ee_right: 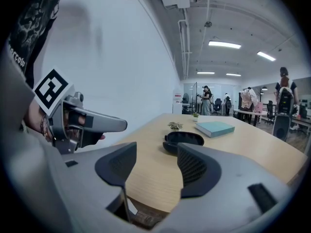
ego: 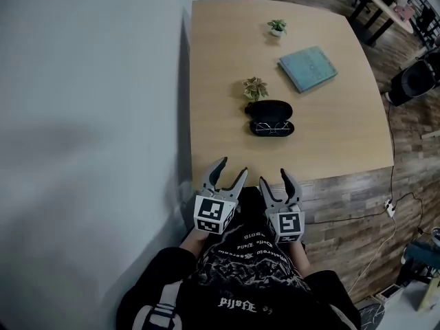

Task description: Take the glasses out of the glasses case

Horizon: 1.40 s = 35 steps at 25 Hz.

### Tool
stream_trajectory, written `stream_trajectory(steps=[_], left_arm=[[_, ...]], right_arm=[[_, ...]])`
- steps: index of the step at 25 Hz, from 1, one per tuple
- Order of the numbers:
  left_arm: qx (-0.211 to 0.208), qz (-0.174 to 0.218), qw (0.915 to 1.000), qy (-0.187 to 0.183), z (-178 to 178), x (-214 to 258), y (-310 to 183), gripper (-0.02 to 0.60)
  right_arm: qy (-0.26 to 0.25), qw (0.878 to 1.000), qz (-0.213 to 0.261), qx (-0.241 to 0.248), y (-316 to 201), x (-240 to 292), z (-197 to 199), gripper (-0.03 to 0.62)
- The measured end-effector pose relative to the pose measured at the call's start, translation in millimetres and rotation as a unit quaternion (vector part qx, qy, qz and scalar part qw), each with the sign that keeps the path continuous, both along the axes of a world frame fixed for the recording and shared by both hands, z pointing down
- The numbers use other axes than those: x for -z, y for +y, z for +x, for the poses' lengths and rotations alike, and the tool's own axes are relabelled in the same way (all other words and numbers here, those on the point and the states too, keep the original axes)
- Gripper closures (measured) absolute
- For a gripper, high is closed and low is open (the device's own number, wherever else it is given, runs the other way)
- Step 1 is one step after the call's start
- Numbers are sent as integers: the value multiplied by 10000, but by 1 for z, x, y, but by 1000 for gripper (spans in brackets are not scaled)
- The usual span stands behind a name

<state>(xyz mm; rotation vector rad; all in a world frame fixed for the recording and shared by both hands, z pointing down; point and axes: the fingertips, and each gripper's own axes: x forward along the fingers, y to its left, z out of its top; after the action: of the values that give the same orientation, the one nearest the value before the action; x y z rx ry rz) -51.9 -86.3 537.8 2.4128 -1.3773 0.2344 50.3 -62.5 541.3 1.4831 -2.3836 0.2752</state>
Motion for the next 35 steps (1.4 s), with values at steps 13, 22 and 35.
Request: stream_trajectory(steps=[13, 22, 35], left_arm=[[175, 32, 9998, -33, 20, 3, -41, 327], [434, -5, 9990, -145, 22, 0, -59, 327], [941, -98, 9950, -317, 3, -3, -69, 327]], right_arm=[[257, 9983, 186, 485, -58, 18, 16, 329], [359, 9952, 173, 894, -100, 27, 33, 327], [1021, 9707, -196, 2165, -157, 13, 32, 344]])
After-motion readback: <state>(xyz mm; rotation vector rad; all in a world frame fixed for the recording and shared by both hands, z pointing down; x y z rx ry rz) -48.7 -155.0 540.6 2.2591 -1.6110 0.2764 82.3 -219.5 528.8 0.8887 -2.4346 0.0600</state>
